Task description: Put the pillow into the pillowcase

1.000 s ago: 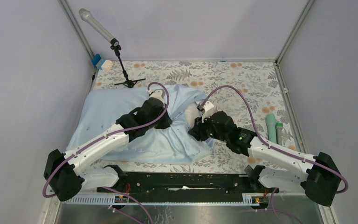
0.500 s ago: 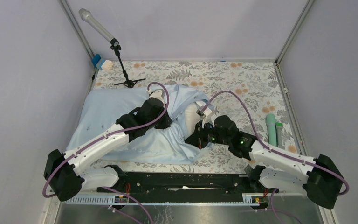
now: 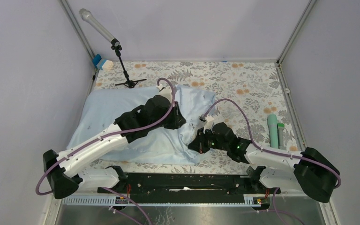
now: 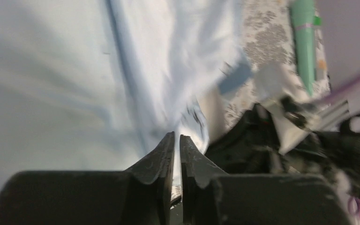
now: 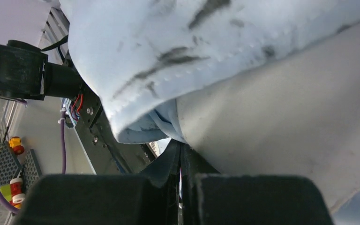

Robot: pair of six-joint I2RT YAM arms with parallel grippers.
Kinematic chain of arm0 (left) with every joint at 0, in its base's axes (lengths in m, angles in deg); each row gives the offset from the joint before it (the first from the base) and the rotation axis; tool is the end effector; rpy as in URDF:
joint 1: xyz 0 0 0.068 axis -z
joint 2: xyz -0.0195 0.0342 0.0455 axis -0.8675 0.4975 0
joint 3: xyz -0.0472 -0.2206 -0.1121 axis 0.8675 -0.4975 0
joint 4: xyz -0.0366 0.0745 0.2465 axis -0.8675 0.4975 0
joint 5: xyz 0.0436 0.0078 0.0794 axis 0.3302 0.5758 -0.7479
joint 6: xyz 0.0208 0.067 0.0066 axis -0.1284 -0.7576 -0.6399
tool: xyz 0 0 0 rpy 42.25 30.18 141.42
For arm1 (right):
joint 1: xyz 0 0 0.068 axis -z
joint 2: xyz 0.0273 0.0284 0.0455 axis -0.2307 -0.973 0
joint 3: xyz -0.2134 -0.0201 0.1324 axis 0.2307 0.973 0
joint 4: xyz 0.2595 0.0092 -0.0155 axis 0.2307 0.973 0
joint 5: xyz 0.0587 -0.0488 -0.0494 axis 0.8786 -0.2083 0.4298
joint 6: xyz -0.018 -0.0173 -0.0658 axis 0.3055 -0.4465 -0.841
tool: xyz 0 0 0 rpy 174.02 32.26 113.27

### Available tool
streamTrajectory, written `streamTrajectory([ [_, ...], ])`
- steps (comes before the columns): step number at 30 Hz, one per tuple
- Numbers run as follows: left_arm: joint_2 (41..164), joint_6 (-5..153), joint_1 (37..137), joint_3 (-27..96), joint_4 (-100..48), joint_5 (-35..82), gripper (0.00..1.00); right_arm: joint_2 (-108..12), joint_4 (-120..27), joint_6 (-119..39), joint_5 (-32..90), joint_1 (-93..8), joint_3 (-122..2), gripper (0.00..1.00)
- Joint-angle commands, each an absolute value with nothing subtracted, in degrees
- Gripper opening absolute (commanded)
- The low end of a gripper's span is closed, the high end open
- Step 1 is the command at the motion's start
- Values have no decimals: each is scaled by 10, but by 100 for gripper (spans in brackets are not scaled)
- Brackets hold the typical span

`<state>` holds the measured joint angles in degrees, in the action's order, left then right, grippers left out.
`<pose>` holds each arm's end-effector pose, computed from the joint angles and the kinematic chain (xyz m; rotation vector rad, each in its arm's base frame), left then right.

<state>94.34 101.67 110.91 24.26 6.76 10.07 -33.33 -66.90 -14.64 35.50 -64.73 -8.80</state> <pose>0.1809 -0.2129 0.3007 0.1744 2.2875 -0.7643 0.1542 0.2156 0.1686 -0.5335 2.0788 1.1556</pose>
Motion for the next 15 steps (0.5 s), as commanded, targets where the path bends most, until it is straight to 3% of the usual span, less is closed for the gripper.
streamTrajectory([
  [1, 936, 1015, 1165, 314, 77, 70, 20, -313, -722, -130, 305, -651, -67, 0],
  [6, 979, 1023, 1190, 326, 38, 78, 23, -282, -770, -112, 283, -651, -29, 2],
  [10, 1015, 1042, 1191, 296, -12, 92, 25, -238, -793, -107, 274, -652, 2, 21],
  [15, 1065, 1057, 1191, 274, -73, 117, 27, -151, -744, -111, 240, -651, 27, 29],
])
